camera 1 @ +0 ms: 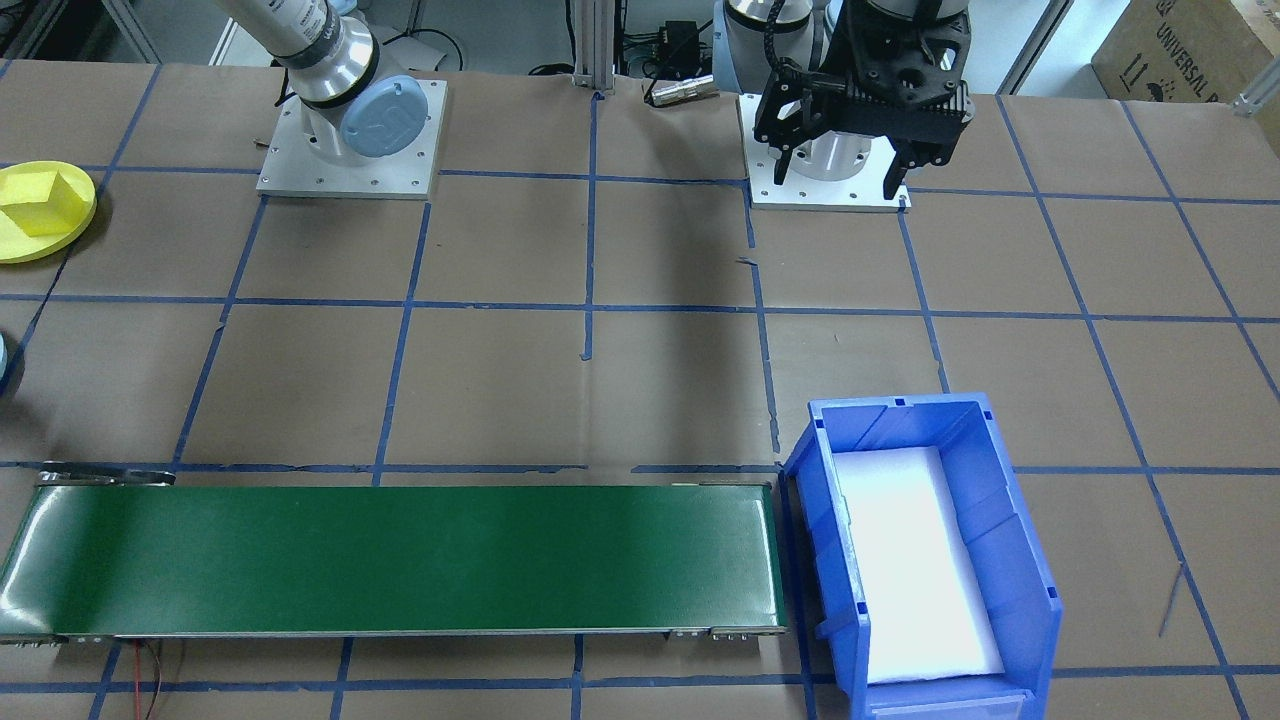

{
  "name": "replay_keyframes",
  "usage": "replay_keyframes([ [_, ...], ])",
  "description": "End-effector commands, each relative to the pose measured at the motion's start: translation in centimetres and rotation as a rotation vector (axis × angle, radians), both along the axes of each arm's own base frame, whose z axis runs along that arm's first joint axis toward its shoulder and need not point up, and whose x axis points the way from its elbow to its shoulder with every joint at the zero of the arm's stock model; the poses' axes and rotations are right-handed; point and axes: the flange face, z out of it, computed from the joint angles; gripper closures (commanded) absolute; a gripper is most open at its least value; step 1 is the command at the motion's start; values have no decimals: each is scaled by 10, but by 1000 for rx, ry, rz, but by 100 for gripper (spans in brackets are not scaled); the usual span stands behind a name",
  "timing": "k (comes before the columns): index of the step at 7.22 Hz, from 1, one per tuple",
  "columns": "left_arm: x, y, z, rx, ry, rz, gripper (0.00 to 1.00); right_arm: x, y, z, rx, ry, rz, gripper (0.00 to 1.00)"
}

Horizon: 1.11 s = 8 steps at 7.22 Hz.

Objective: Move block left to right into plate

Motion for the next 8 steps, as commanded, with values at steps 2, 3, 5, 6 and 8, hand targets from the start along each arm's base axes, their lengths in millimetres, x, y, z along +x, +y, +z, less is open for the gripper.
replay_keyframes([
  [2,0,0,0,0,0,0,0,-16,8,-10,-14,77,-9,4],
  [3,0,0,0,0,0,0,0,-15,9,-6,-17,78,-17,0],
  [5,0,0,0,-2,-1,0,0,25,-15,33,-30,66,15,0],
  [6,0,0,0,-2,-1,2,0,88,-31,73,15,37,-5,0],
  [8,0,0,0,-3,0,2,0,247,-41,152,102,-11,-18,0],
])
